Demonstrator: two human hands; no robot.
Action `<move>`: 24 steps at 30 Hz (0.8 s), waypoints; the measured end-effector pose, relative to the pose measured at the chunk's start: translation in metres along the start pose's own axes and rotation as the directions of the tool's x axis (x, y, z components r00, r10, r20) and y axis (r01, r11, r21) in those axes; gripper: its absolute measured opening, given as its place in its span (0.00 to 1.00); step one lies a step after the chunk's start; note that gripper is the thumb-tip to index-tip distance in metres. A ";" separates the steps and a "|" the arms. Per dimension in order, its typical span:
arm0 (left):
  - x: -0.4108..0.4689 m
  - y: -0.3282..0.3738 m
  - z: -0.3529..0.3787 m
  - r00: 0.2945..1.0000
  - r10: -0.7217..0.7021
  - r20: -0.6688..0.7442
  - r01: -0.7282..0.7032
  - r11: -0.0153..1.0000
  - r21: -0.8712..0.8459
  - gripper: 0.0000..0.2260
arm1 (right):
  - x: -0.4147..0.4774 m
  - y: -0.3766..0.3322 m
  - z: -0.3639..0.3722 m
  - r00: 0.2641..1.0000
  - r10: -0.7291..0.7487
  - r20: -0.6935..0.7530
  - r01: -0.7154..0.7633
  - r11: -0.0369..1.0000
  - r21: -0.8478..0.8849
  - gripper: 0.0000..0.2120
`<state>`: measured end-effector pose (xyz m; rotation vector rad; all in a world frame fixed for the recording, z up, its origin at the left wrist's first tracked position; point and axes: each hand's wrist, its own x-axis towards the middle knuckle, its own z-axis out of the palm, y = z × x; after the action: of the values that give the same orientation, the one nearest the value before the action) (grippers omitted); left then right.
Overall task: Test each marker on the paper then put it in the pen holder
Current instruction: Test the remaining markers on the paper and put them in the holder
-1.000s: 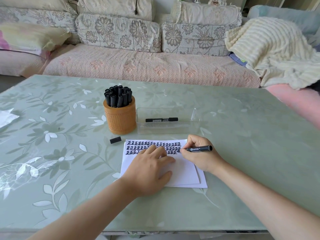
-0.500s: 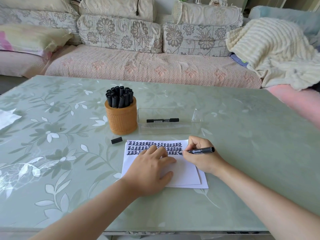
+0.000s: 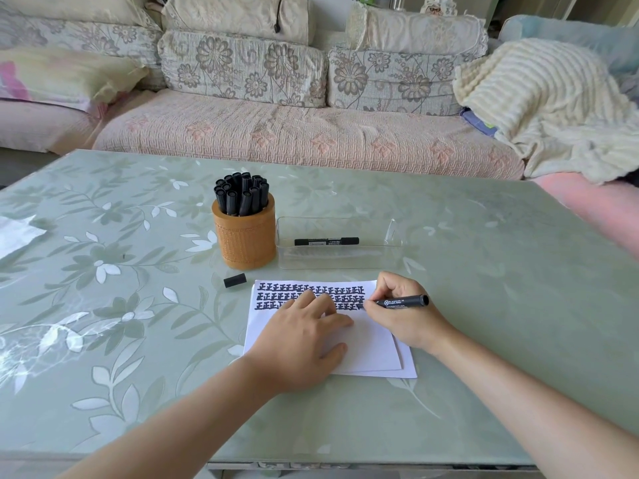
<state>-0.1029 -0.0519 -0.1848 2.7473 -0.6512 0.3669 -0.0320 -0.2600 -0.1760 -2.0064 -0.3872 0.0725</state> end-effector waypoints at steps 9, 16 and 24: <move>0.000 -0.001 0.001 1.000 0.017 -0.013 -0.017 1.000 -0.012 0.16 | -0.001 -0.002 -0.001 1.000 0.005 0.015 -0.005 1.000 -0.009 0.16; 0.000 -0.002 0.002 0.999 0.038 -0.025 -0.039 0.999 -0.024 0.16 | 0.004 0.000 -0.005 0.999 0.040 -0.033 -0.035 0.989 0.141 0.11; 0.004 -0.016 -0.020 0.999 0.023 -0.036 -0.025 0.997 -0.074 0.16 | 0.008 -0.026 -0.006 0.997 -0.065 -0.052 0.069 0.994 0.081 0.08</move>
<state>-0.0954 -0.0330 -0.1685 2.6584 -0.6757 0.3879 -0.0293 -0.2525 -0.1493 -1.9079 -0.4130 -0.0032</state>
